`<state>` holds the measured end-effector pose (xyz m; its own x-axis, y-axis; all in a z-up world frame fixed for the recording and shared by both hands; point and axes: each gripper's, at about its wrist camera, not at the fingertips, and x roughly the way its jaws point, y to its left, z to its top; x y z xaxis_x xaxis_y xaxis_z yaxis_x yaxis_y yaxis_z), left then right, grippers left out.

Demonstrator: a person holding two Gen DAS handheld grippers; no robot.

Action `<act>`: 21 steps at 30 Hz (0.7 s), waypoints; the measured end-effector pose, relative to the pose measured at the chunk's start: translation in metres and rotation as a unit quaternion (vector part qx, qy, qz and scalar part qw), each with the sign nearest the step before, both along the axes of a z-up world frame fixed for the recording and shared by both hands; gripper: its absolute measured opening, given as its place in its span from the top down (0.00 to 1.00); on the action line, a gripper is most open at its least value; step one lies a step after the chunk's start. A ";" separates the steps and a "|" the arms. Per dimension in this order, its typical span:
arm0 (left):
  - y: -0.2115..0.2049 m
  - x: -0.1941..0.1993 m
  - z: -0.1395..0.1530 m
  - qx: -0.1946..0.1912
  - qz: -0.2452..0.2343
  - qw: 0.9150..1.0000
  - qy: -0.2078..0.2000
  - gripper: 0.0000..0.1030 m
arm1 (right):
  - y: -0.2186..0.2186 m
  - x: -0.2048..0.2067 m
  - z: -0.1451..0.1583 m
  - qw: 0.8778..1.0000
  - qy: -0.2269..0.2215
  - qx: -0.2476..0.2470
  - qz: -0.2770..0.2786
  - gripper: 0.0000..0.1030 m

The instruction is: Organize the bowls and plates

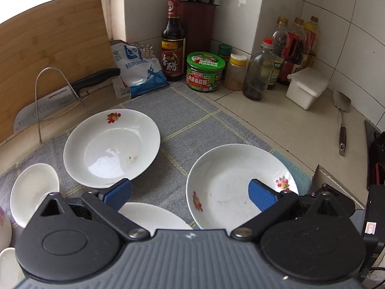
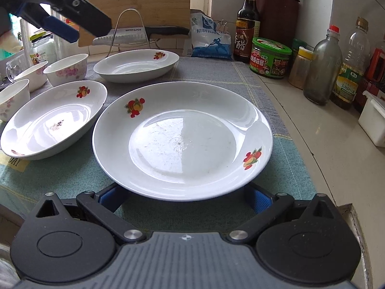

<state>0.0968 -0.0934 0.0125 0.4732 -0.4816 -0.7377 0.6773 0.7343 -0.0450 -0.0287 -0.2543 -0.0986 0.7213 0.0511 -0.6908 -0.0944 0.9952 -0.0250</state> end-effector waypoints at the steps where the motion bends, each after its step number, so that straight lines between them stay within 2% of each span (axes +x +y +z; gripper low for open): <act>1: -0.006 0.002 -0.001 0.007 -0.009 1.000 -0.004 0.01 | -0.001 -0.001 0.000 1.000 -0.002 0.000 0.004 0.00; 4: -0.023 0.008 -0.007 0.024 -0.030 0.999 -0.003 0.01 | -0.002 0.000 0.000 1.000 -0.004 0.001 0.013 0.00; 11: -0.063 0.034 -0.034 0.053 -0.081 0.995 0.030 0.03 | -0.004 0.000 -0.002 1.000 -0.014 0.002 0.020 0.00; 16: -0.084 0.053 -0.047 0.066 -0.120 0.988 0.070 0.11 | -0.006 0.001 -0.002 0.999 -0.015 0.002 0.030 0.00; 18: -0.091 0.058 -0.051 0.068 -0.133 0.985 0.090 0.18 | -0.006 0.002 -0.002 0.999 -0.014 0.002 0.035 0.00; 21: -0.100 0.065 -0.056 0.083 -0.155 0.979 0.105 0.23 | -0.007 0.004 -0.001 0.999 -0.011 0.002 0.041 0.00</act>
<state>0.1620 -0.1932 -0.0437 0.1530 -0.4435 -0.8831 0.8574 0.5039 -0.1045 -0.0245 -0.2610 -0.1000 0.7291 0.1123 -0.6751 -0.1746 0.9843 -0.0248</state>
